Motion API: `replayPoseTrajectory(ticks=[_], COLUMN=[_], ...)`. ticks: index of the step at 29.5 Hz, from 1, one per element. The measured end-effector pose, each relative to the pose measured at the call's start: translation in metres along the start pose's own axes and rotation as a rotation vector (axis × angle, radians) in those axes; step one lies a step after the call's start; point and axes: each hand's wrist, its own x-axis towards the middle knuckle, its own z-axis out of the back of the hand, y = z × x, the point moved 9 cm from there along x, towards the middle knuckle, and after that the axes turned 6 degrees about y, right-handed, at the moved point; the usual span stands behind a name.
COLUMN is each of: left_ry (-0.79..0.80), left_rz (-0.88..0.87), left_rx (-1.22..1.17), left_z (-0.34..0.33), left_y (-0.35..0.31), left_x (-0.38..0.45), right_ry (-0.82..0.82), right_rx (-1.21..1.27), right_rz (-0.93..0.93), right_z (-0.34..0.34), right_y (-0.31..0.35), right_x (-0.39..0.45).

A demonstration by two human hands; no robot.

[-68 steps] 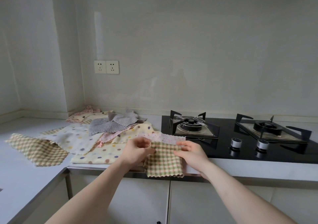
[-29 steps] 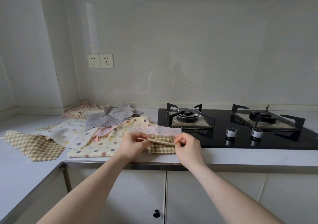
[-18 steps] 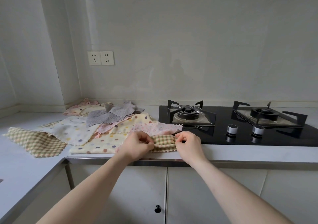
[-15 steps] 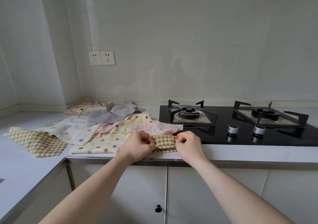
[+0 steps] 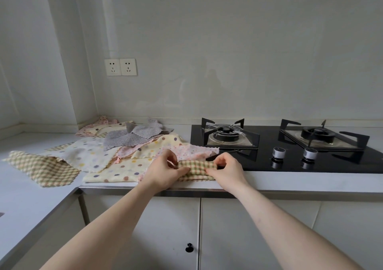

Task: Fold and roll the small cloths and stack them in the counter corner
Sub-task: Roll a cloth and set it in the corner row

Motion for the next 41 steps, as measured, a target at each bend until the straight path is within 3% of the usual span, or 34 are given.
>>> replayPoseTrajectory(ticks=[5,11,19,28,36,41], left_ry=[0.06,0.04,0.037,0.049,0.115,0.117], left_rz=[-0.053,-0.054,-0.075,-0.054,-0.091,-0.01], left_rx=[0.067,-0.167,-0.296,-0.176,-0.145,-0.178], left_z=[-0.005,-0.004,-0.001,0.002,-0.005,-0.005], left_y=[-0.004,0.0,0.002,-0.005,-0.016,-0.003], left_x=[0.003,0.004,0.005,-0.003,-0.008,-0.005], right_ry=[0.066,0.111,0.129,0.178,0.151,0.207], right_rx=[0.043,0.033,0.145,0.264,0.203,0.198], right_rz=[0.01,-0.007,0.018,0.059,0.186,0.125], right_z=[-0.004,-0.007,-0.006,-0.008,0.004,-0.011], right_y=[0.0,0.0,0.004,0.007,0.009,0.002], right_x=[0.002,0.003,0.001,-0.002,-0.011,-0.006])
